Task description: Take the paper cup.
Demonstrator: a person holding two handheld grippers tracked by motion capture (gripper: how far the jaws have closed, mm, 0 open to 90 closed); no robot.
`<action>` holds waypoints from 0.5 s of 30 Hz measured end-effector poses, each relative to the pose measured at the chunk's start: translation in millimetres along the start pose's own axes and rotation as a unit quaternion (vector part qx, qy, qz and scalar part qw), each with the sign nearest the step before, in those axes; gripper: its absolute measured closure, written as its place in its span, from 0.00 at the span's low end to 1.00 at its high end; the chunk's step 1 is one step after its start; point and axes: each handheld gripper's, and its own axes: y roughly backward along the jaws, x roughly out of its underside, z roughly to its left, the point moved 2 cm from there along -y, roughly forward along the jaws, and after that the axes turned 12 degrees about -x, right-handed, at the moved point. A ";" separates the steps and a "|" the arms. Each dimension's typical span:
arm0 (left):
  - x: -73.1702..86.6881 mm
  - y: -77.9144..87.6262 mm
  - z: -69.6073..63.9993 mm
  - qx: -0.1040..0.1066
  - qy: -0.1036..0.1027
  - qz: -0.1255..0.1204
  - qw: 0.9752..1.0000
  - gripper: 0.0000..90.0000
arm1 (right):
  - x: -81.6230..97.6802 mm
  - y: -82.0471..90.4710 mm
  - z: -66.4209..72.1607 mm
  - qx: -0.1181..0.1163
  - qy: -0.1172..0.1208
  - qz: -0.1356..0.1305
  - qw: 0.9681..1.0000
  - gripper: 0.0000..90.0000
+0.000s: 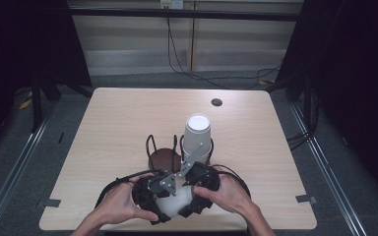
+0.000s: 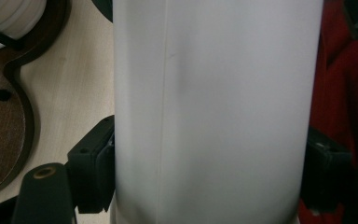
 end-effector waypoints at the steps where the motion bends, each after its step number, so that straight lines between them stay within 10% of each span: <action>1: 0.0 0.0 -0.6 -0.001 0.007 -0.004 1.000 0.24 | 0.3 -0.4 -0.2 -0.002 0.000 0.001 1.000 0.16; 15: 0.3 1.7 -0.5 -0.002 -0.005 -0.007 1.000 0.23 | 1.0 1.1 -0.4 0.012 -0.005 0.005 1.000 0.27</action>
